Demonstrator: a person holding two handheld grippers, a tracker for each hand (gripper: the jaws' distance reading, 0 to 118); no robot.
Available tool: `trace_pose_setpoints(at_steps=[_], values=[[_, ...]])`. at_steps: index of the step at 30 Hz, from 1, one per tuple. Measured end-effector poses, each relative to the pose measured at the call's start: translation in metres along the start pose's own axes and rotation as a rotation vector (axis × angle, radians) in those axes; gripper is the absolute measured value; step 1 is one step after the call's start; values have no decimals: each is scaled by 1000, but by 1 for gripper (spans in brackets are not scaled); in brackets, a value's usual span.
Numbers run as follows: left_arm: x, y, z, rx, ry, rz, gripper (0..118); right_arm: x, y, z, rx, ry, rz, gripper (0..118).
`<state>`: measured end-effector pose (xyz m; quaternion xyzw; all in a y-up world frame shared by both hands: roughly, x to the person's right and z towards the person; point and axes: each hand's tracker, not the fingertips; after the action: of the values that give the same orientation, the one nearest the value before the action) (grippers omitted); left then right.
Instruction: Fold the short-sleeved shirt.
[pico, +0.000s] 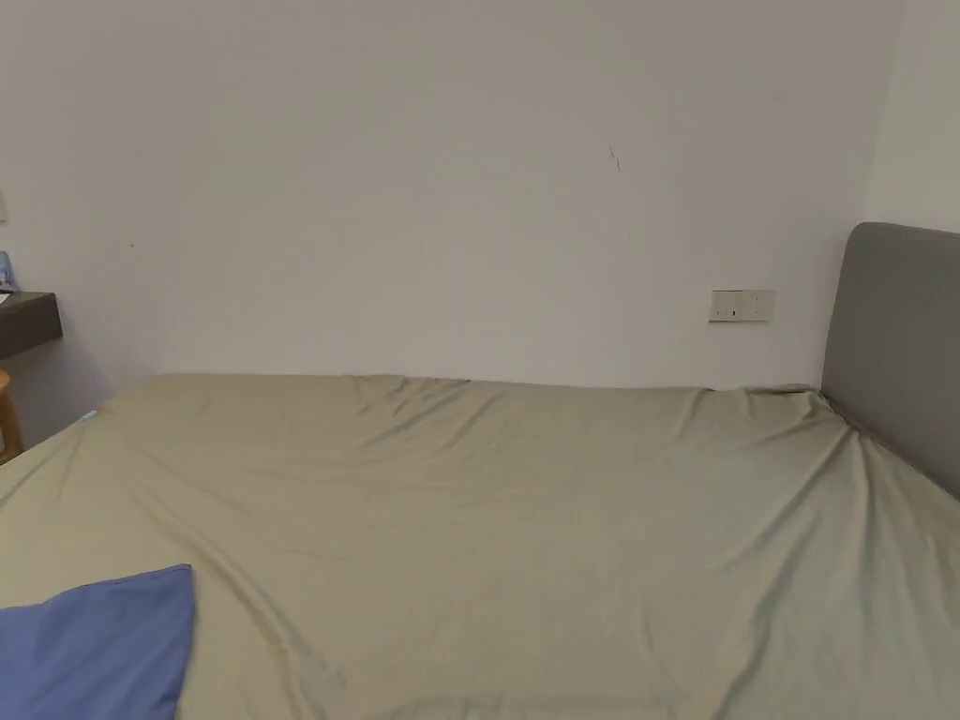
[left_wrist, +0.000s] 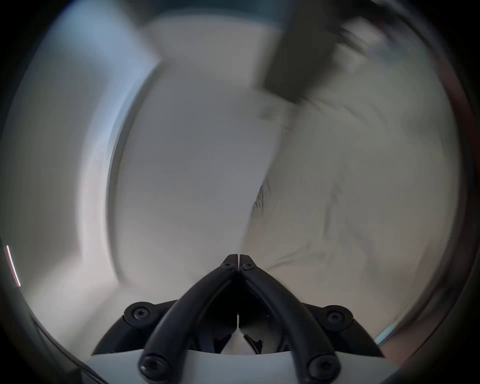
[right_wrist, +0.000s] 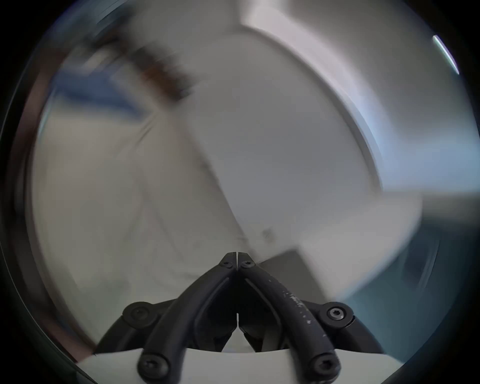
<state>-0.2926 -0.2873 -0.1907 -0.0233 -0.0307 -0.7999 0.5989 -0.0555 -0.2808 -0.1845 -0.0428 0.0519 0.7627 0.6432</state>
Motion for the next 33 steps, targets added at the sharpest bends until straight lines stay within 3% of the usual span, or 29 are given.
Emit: trace_pose_setpoints(at_steps=[1, 2, 5, 6, 8, 10, 11, 12, 13, 14, 16, 17, 28, 33], values=[[2, 6, 2, 9, -35, 74, 0, -12, 3, 0, 18, 42, 112, 1], [2, 8, 3, 52, -59, 138, 0, -18, 5, 0, 40, 87, 128, 1], [-5, 11, 3, 40, -15, 292, 0, -14, 6, 3, 107, 147, -128, 1], [-19, 9, 2, 31, -18, 512, 0, -6, 5, 2, 87, 139, -285, 1], [-57, -15, 3, 34, -39, 1116, 0, 19, -9, 3, 73, 74, -668, 1], [-81, -68, 3, -31, -39, 1811, 0, 48, -41, 9, 113, 88, -1262, 1], [-81, -90, 2, -4, -71, 2044, 0, 52, -59, 11, 161, 126, -1516, 1], [-76, -105, -2, 26, -92, 2182, 0, 53, -77, 12, 235, 161, -1734, 1], [-75, -114, -1, 42, -96, 2218, 0, 51, -90, 11, 280, 185, -1891, 1], [-72, -116, -1, 16, -42, 2181, 0, 51, -94, 12, 289, 162, -1936, 1], [-67, -116, 3, -9, 41, 2045, 0, 48, -100, 11, 200, 32, -1818, 1], [-61, -115, 3, -7, 24, 2035, 0, 48, -101, 9, 171, 21, -1774, 1], [-58, -119, 7, -1, 4, 2003, 0, 54, -82, 4, 121, 43, -1743, 0], [-59, -120, 7, 11, 9, 1984, 0, 54, -79, 6, 97, 54, -1766, 0]])
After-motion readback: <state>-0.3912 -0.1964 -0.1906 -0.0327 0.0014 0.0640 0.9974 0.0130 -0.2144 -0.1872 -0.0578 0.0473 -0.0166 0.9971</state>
